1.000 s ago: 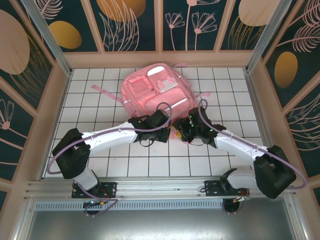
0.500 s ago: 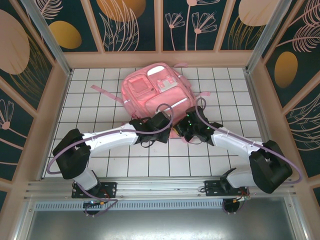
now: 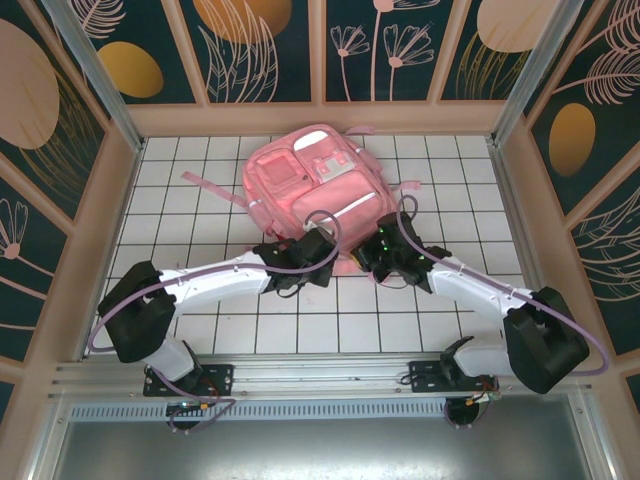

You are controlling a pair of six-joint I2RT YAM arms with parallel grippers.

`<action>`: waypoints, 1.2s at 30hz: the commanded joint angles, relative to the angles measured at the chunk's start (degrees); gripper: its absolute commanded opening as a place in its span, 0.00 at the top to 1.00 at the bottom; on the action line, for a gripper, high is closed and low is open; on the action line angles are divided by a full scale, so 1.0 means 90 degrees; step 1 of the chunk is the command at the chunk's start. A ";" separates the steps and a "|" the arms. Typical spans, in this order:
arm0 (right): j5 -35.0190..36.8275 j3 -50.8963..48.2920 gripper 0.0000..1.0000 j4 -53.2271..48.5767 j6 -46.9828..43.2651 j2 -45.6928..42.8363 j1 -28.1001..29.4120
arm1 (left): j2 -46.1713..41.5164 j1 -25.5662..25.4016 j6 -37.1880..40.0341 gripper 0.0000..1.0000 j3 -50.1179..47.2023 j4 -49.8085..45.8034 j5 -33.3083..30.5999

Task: Pack the student bag
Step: Zip the student bag at the center of the table.

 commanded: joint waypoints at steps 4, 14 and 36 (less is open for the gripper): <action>0.0910 -0.0236 1.00 -0.0536 -0.0365 -0.0340 -0.0614 | -0.0325 0.0637 -0.0081 1.00 -0.0404 -0.0646 -0.0782; 0.0830 -0.0368 1.00 -0.0625 -0.0552 -0.0645 -0.0910 | -0.0379 0.0949 -0.0109 1.00 -0.0632 -0.0633 -0.1100; 0.0167 -0.0276 1.00 0.0008 -0.0701 -0.0627 -0.1075 | 0.0011 0.1230 -0.0749 1.00 -0.0758 -0.0326 -0.2829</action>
